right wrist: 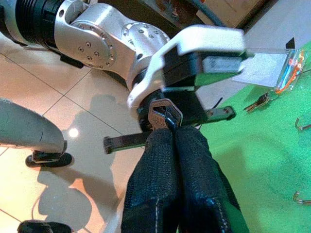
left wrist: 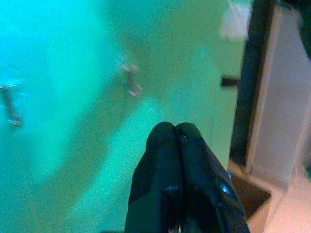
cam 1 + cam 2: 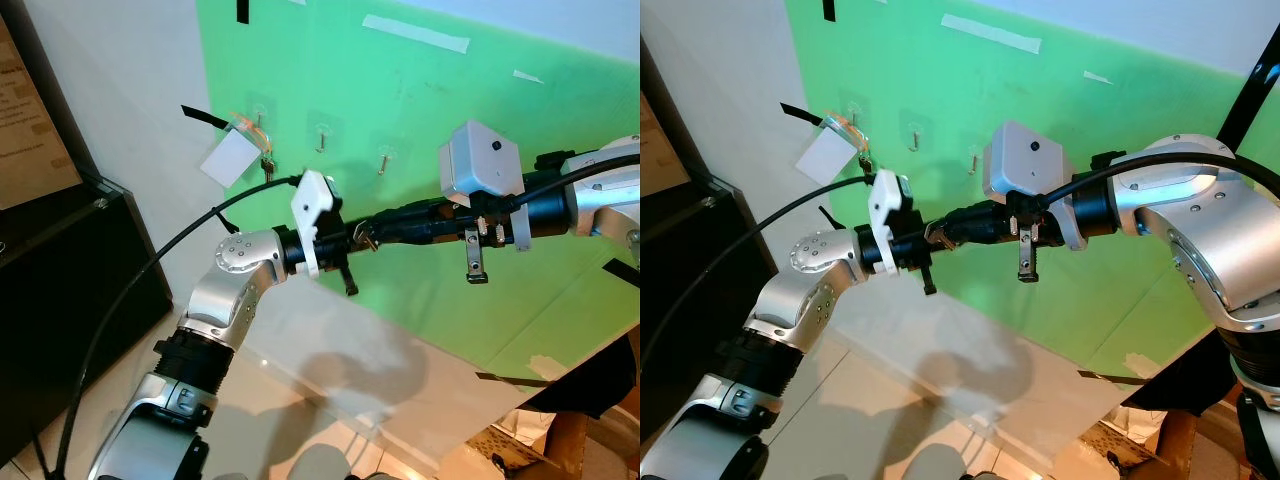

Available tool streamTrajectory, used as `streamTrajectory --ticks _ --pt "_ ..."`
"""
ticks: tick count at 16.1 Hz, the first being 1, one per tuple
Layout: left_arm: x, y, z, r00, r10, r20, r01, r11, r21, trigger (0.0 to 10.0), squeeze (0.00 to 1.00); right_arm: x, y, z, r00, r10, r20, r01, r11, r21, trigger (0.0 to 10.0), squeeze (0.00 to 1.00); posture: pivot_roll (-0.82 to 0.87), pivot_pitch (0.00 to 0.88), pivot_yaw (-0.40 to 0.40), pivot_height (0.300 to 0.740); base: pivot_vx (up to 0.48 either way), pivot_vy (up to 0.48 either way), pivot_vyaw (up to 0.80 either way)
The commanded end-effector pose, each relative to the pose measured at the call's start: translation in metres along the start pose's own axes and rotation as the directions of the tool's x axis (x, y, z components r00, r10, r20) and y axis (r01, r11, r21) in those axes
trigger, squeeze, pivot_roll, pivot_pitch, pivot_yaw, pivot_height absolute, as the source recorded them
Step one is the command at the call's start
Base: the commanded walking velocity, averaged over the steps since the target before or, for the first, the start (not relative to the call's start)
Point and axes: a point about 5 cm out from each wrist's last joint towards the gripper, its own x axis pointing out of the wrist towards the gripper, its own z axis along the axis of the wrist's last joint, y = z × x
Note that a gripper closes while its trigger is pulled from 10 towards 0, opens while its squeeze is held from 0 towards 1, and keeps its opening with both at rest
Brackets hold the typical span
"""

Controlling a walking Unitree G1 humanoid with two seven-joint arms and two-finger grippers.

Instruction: Hang keys on a hook

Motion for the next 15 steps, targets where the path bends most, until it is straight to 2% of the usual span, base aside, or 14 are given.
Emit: streamTrajectory --ticks 1,2,3,4,7,11,15 --pt "-0.001 -0.005 -0.003 0.997 -0.044 -0.056 0.047 0.997 0.062 0.4 0.0 0.001 0.001 0.001 1.0 0.007 0.005 -0.007 1.0 0.002 10.0 0.0 -0.06 0.0 -0.037 0.74 0.0 0.0 0.0" --pt "-0.006 -0.005 -0.006 0.998 -0.027 -0.054 0.03 0.998 0.063 10.0 0.0 0.001 0.002 0.001 1.0 0.008 0.007 -0.008 1.0 0.001 10.0 0.0 -0.06 0.0 -0.037 0.74 0.0 0.0 0.0" --pt "-0.009 -0.004 -0.006 0.999 -0.018 -0.036 0.02 0.999 0.043 10.0 0.01 0.001 0.002 0.001 1.0 0.008 0.007 -0.009 1.0 0.002 10.0 0.0 -0.06 0.0 -0.037 0.74 0.0 0.0 0.0" --pt "-0.011 -0.004 -0.004 1.0 -0.016 -0.016 0.016 1.0 0.023 10.0 1.0 0.001 0.002 0.001 1.0 0.01 0.006 -0.01 1.0 0.002 10.0 0.0 -0.06 0.0 -0.039 0.74 0.0 0.0 0.0" --pt "-0.019 -0.007 0.001 0.999 -0.036 0.025 0.037 0.999 -0.01 10.0 1.0 0.002 0.004 0.001 1.0 0.014 0.006 -0.014 1.0 0.002 10.0 0.0 -0.06 0.0 -0.039 0.74 0.0 0.0 0.0" --pt "-0.013 -0.016 0.005 0.993 -0.116 0.035 0.117 0.993 -0.032 10.0 1.0 0.003 0.005 0.001 1.0 0.018 0.011 -0.018 1.0 0.0 10.0 0.0 -0.06 0.0 -0.037 0.74 0.0 0.0 0.0" --pt "-0.009 -0.015 0.007 0.994 -0.1 0.047 0.101 0.995 -0.023 10.0 1.0 0.003 0.006 0.001 1.0 0.021 0.01 -0.021 1.0 0.0 10.0 0.0 -0.06 0.0 -0.038 0.74 0.0 0.0 0.0"
